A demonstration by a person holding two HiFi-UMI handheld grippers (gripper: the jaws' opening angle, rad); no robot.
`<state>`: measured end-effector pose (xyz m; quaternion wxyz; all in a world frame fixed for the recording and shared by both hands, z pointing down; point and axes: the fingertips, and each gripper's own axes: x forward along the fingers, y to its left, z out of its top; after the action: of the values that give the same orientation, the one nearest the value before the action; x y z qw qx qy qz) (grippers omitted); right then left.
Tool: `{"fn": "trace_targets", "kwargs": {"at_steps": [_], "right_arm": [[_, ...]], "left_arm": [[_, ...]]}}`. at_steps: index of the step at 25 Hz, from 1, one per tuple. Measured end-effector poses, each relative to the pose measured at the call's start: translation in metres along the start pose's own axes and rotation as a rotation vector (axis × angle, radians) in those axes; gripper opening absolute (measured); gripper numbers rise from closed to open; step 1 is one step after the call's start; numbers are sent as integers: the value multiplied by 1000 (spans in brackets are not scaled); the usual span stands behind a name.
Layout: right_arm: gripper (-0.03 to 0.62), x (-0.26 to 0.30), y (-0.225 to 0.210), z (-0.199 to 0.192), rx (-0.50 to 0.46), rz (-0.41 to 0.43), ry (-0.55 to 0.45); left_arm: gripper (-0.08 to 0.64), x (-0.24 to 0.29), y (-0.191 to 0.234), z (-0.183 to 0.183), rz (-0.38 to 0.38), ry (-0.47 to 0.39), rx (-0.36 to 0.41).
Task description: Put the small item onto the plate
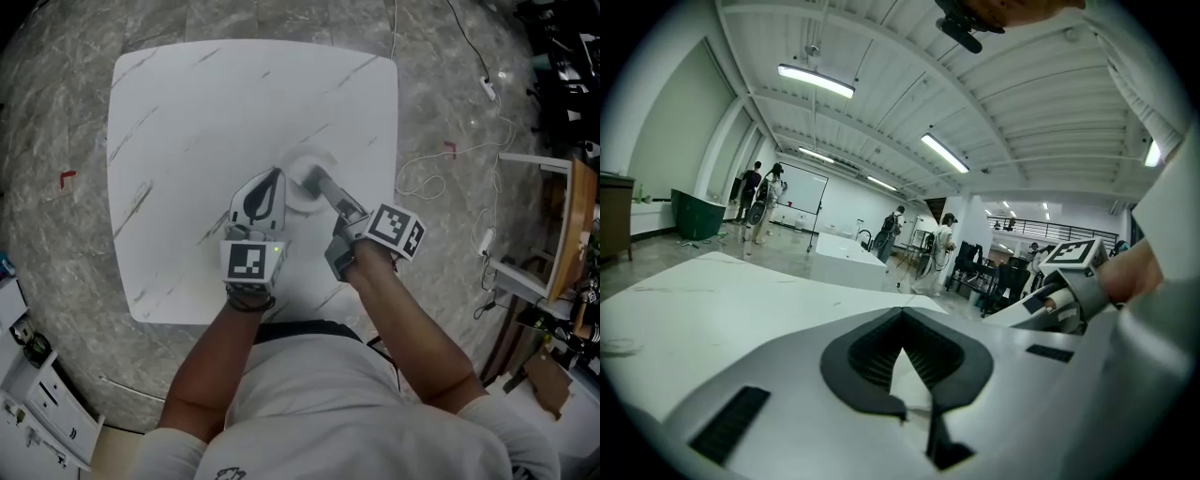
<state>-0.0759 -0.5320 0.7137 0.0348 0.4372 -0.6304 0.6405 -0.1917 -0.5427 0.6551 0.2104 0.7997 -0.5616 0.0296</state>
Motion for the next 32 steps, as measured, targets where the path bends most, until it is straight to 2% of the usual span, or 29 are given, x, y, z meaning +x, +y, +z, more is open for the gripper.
{"fn": "trace_targets", "kwargs": {"at_steps": [4, 5, 7, 11, 15, 19, 25, 32], "right_arm": [[289, -33, 29, 1, -171, 87, -27], [259, -45, 39, 0, -229, 120, -34], [147, -75, 59, -5, -367, 175, -51], [21, -158, 103, -21, -659, 265, -127], [3, -254, 149, -49, -936, 346, -194], [2, -341, 192, -72, -1167, 391, -343], [2, -429, 225, -93, -1261, 428, -544], [2, -483, 218, -86, -1254, 429, -610]], "left_arm": [[6, -21, -15, 12, 41, -29, 16], [6, -28, -22, 15, 51, -27, 25], [6, -45, -43, 23, 62, -14, 43], [6, -94, -111, 64, 25, -73, 63], [6, -159, -179, 112, 25, -129, 71], [6, -216, -240, 169, 51, -224, 170], [6, -290, -295, 209, 126, -343, 248], [6, -322, -339, 221, 146, -424, 275]]}}
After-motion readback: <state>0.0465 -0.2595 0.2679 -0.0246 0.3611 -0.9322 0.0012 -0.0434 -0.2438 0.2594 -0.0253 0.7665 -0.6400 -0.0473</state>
